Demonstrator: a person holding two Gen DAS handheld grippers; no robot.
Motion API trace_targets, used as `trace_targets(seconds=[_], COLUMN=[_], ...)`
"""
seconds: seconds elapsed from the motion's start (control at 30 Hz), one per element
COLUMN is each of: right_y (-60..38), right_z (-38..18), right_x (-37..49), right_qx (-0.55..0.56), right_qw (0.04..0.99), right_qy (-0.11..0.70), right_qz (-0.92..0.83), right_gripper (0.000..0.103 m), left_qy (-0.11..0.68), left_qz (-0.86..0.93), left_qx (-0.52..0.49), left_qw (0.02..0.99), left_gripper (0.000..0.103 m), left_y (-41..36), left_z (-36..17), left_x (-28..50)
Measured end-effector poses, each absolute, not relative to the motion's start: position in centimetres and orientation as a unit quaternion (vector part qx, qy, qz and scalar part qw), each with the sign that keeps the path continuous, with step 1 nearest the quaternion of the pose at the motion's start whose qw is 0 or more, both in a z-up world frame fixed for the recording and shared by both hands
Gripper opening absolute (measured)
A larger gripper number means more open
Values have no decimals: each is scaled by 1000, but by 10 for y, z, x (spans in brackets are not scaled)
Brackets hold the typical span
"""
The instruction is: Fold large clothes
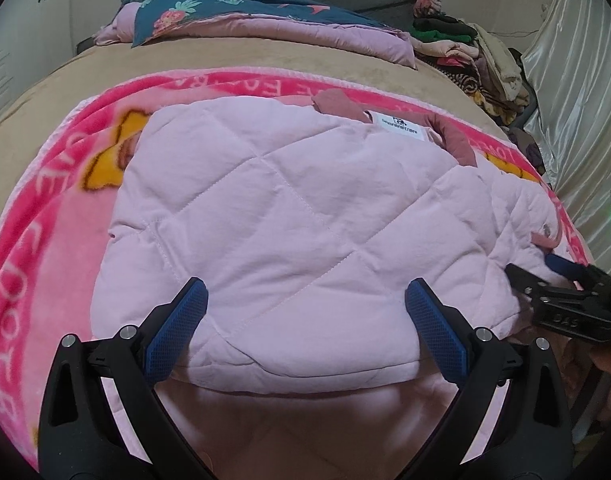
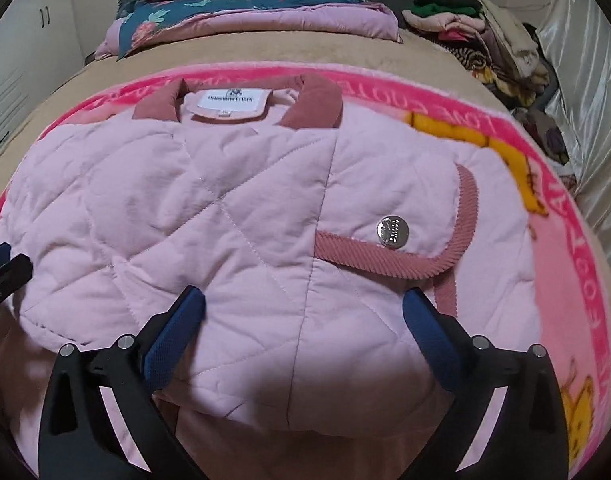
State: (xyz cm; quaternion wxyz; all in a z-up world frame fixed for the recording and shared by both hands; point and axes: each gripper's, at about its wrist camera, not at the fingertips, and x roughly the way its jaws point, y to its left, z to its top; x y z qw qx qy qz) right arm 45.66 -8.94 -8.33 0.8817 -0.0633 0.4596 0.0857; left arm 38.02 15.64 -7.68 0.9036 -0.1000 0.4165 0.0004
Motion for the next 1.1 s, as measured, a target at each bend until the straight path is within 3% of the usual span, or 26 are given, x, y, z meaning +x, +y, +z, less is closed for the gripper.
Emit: trace_targets(seconds=[0.47, 1.1], right_y=[-98, -126], right_z=[-80, -19], right_x=[429, 331], right_qx=[-36, 29], right_qw=[895, 921], right_qy=[439, 375], right_qz=[72, 98], right_gripper=[99, 99], left_qy=[423, 387], left_qz=[13, 17], left_qx=[-110, -98], left_qw=[899, 917], left_gripper=[94, 94], left_y=[157, 154], left_z=[-59, -14], left_x=[359, 304])
